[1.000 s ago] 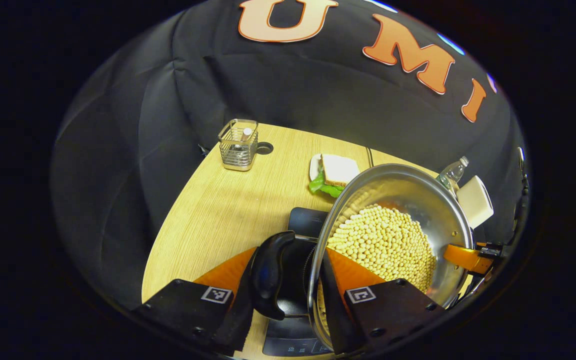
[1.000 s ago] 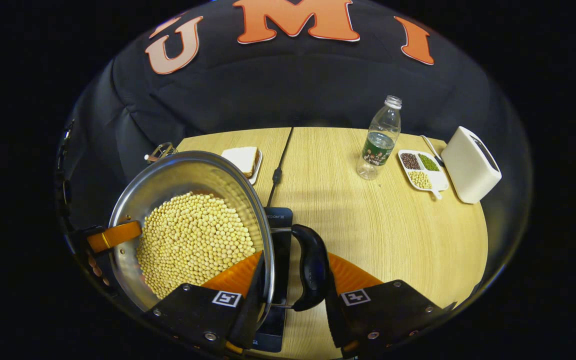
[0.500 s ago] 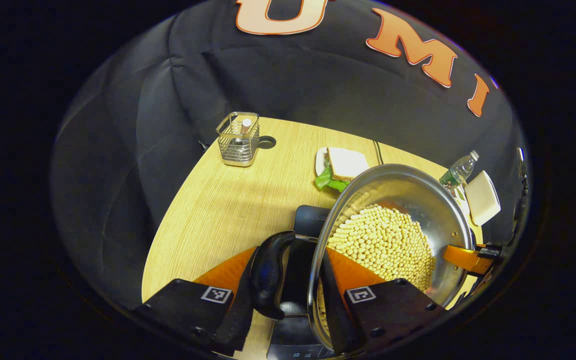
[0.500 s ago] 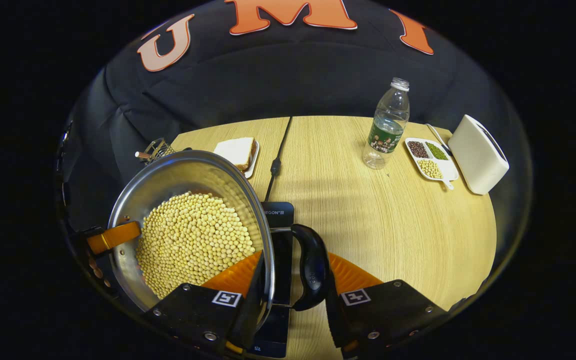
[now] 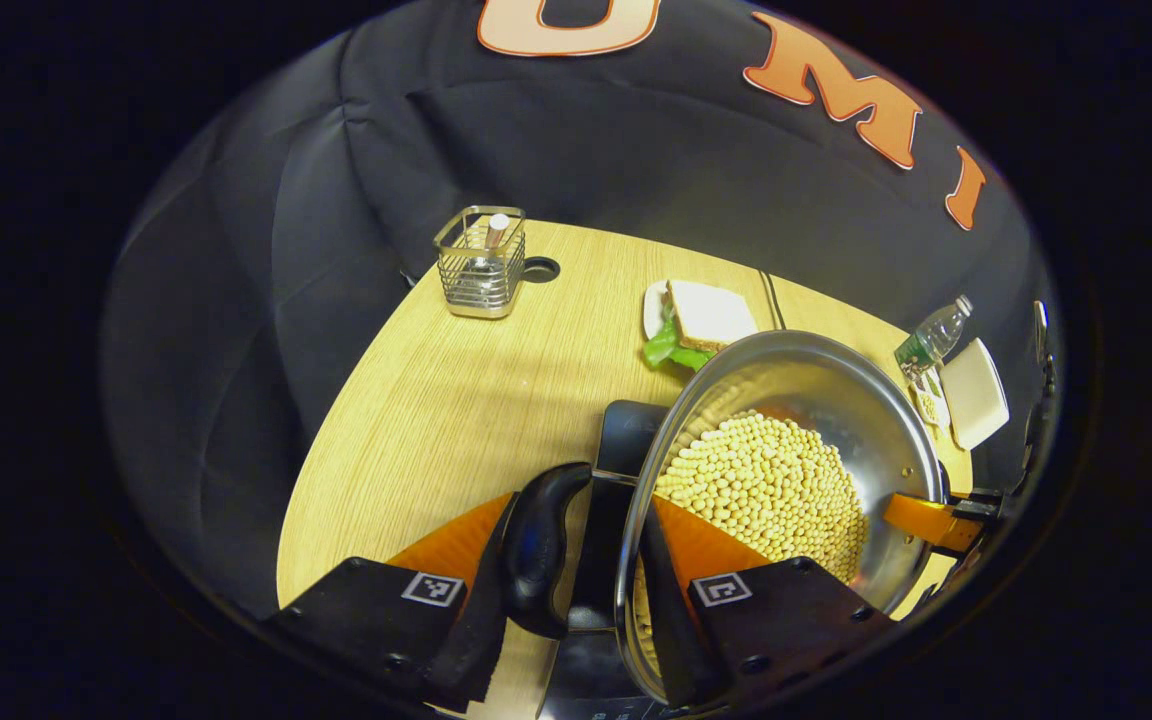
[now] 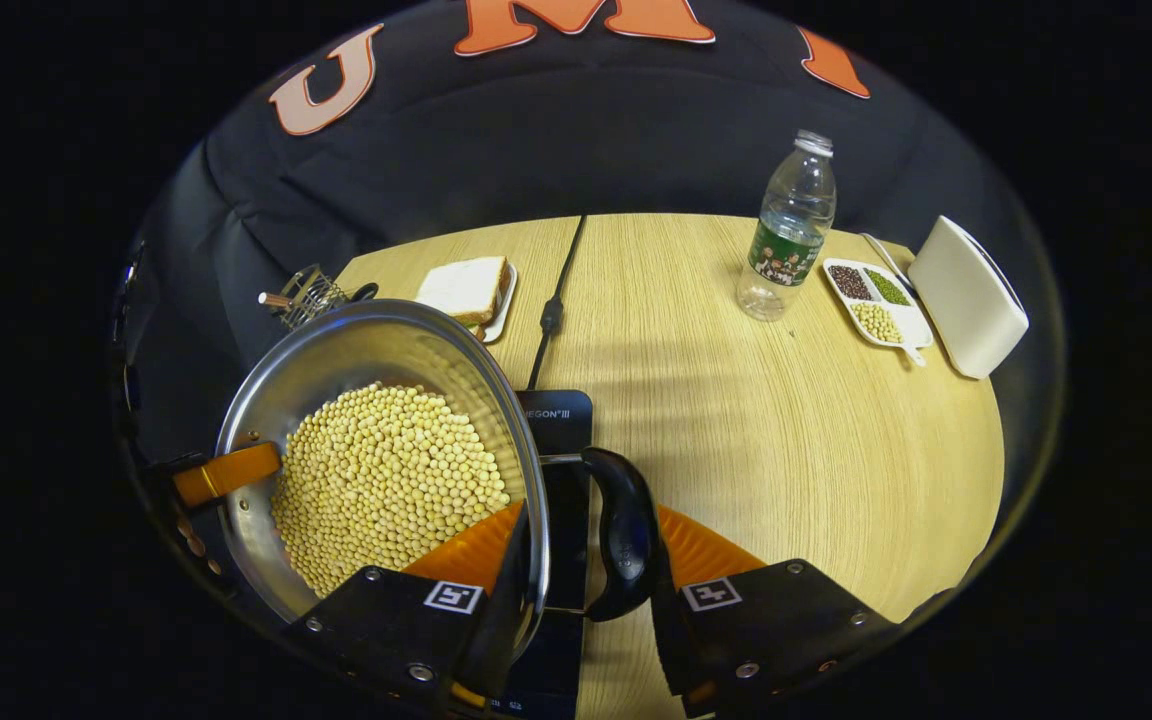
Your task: First push the handle of the pot to place it horizontally, then grasp the pot with both hands and set it on the induction cooktop.
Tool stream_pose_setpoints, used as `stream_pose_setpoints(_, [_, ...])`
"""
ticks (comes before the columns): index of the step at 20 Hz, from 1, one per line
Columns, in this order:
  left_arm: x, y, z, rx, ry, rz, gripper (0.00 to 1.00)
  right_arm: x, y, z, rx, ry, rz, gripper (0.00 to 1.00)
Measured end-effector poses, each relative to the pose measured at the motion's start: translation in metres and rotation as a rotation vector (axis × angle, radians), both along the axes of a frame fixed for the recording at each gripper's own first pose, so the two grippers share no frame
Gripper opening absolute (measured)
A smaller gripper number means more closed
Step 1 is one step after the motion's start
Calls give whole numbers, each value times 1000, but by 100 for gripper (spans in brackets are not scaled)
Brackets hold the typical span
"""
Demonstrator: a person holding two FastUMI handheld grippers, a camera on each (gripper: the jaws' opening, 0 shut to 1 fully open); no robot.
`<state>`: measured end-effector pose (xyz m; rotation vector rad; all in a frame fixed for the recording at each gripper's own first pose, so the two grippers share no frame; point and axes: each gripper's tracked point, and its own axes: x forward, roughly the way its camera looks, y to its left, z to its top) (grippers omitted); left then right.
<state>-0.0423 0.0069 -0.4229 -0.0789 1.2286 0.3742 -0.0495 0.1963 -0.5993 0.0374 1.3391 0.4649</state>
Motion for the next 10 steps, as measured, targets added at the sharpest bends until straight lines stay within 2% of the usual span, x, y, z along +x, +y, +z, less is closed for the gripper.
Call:
stream_pose_setpoints(4, [-3,1,-1,-14,1,27,69,15,0,12,-1,-21,10,58])
stream_pose_setpoints(7, [-5,-1,-5,-23,3,38,68,12,0,8,3,-28,14,58])
stream_pose_setpoints(10, [-7,-1,-4,-9,-10,51,75,18,-2,16,-2,-54,31,63])
